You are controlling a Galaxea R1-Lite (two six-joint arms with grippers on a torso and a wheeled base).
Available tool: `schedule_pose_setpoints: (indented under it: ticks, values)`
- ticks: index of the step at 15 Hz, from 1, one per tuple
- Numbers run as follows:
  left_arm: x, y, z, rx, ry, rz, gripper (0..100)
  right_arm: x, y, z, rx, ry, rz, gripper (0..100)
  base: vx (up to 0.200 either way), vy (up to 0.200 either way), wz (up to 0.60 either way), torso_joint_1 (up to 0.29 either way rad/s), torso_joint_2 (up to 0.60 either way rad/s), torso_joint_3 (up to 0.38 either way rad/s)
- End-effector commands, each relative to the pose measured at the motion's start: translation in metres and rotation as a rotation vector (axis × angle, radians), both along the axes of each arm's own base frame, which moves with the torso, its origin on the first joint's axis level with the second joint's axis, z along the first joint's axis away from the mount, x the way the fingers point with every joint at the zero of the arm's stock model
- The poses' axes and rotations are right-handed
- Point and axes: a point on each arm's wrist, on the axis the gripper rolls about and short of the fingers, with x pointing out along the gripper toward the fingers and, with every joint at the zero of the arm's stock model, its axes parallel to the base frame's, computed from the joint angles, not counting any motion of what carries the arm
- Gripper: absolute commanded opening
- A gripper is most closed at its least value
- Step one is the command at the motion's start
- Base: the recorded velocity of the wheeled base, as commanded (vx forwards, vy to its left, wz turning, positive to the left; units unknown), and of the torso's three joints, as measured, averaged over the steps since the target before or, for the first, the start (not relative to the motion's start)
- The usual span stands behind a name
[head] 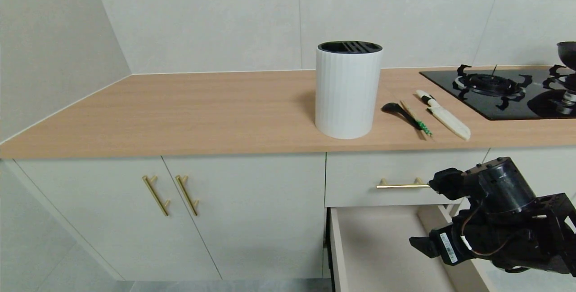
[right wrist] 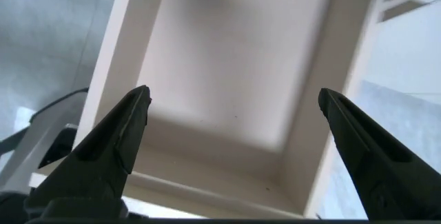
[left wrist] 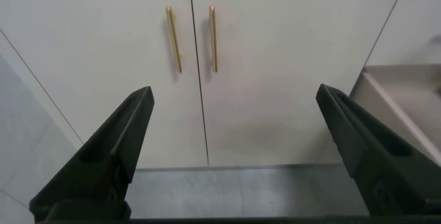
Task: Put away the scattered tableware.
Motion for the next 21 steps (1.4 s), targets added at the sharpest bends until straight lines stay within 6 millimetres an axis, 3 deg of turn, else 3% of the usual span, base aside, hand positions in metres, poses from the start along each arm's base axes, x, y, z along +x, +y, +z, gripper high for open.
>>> schedule_pose_setpoints:
  ticks: [1,8,10,13,15,21]
  values:
    - [0.000,0.000,0.000,0.000,0.002,0.000,100,0.000,0.000,0.000,-0.001,0.001,0.001,100,0.000,0.000,0.00,0.188,-0.49,-0.290]
    - [0.000,0.000,0.000,0.000,0.000,0.000,100,0.004,-0.002,0.003,-0.031,-0.035,-0.044,100,0.000,0.000,0.00,0.107,-0.27,-0.153]
    - [0.000,0.000,0.000,0.000,0.000,0.000,100,0.017,-0.002,0.024,0.001,-0.124,-0.082,100,0.000,0.000,0.00,0.000,0.00,0.000]
    - [0.000,0.000,0.000,0.000,0.002,0.000,100,0.064,-0.009,0.075,0.041,-0.302,-0.136,100,0.000,0.000,0.00,0.000,0.00,0.000]
    - [0.000,0.000,0.000,0.000,0.002,0.000,100,0.078,-0.010,0.091,0.067,-0.361,-0.166,100,0.000,0.000,0.00,0.000,0.00,0.000]
    - [0.000,0.000,0.000,0.000,0.002,0.000,100,0.101,-0.016,0.077,0.116,-0.369,-0.245,100,0.000,0.000,0.00,0.000,0.00,0.000]
